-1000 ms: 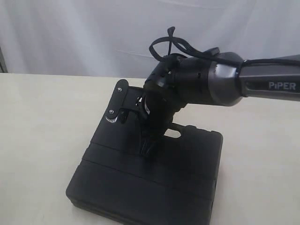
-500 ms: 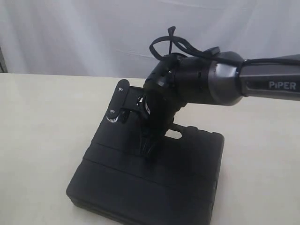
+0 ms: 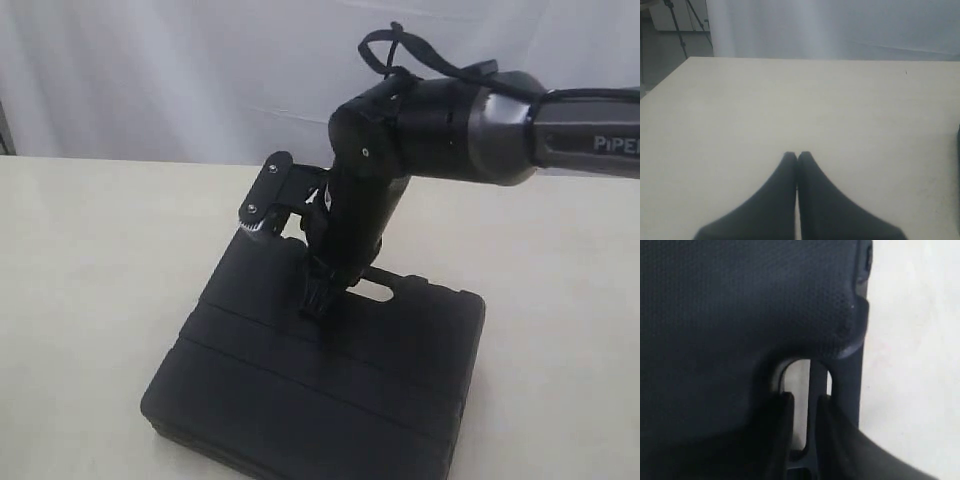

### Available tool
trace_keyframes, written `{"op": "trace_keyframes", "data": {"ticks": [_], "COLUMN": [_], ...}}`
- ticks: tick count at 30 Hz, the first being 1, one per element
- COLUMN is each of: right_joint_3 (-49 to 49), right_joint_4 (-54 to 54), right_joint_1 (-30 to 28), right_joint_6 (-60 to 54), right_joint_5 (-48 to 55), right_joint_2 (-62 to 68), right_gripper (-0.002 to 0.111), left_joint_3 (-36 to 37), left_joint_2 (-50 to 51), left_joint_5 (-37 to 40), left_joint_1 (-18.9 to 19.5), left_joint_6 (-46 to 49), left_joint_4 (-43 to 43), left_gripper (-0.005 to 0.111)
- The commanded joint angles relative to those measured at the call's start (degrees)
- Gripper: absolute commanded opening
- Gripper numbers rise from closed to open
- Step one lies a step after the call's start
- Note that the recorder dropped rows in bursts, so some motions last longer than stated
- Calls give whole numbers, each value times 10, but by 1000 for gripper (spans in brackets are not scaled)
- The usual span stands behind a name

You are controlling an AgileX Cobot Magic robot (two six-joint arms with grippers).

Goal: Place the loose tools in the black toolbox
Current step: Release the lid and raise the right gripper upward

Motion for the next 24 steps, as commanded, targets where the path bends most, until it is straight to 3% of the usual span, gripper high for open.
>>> {"op": "trace_keyframes", "data": {"ticks": [1,6,24], "right_joint_3": [-15,-19,-19], "right_joint_4": [147,242,244], "right_joint_1": [-43,-87,-93], "right_joint_6": [-79,-129,-143], "right_joint_5": [42,58,84], "right_joint_2": [-5,-5,-43], "right_gripper": [76,76,76], "left_joint_3": [1,1,1], "left_joint_2": [-1,-1,-1], "left_joint_5": [-3,-3,-3], "left_joint_1": [-3,-3,-3], "left_joint_6": [-3,-3,-3], "left_joint_4": [0,0,0], "left_gripper": [0,0,0]}}
